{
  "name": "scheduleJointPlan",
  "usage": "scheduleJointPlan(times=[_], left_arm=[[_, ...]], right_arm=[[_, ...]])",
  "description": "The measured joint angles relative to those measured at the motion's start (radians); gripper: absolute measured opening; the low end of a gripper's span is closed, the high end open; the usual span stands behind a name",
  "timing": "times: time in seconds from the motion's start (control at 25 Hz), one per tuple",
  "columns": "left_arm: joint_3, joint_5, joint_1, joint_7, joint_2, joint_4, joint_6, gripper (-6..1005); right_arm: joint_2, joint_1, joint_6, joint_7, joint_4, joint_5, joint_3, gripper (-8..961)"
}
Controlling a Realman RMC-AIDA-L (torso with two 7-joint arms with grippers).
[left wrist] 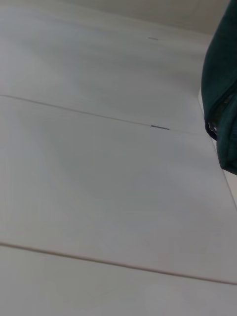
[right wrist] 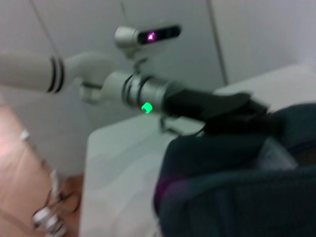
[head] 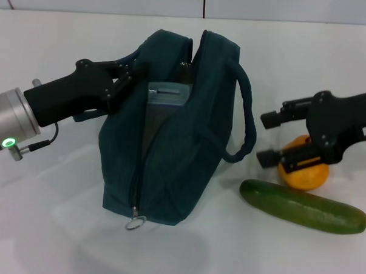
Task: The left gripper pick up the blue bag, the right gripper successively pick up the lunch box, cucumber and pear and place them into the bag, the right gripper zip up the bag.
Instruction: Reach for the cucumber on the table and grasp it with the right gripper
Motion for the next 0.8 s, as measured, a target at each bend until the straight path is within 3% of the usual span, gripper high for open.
scheduleJointPlan(times=[0.16, 0.28, 0.4, 0.8], left_arm=[[0.0, -0.001, -0.014, 0.044, 0.0, -0.029, -0.018, 44], [0.0, -0.011, -0.012, 0.056, 0.0, -0.039, -0.02, 44], [0.0, -0.033, -0.009, 0.085, -0.001, -0.061, -0.021, 44], [0.0, -0.077, -0.017, 0.136, -0.003, -0.101, -0.022, 43]], right_arm=[[-0.004, 0.038, -0.071, 0.038, -0.005, -0.081, -0.001, 765], [0.009, 0.048, -0.075, 0.068, -0.035, -0.156, -0.003, 809], [0.021, 0.05, -0.073, 0.083, -0.067, -0.231, -0.042, 806], [0.024, 0.091, 0.027, 0.127, -0.069, -0.39, -0.227, 799]])
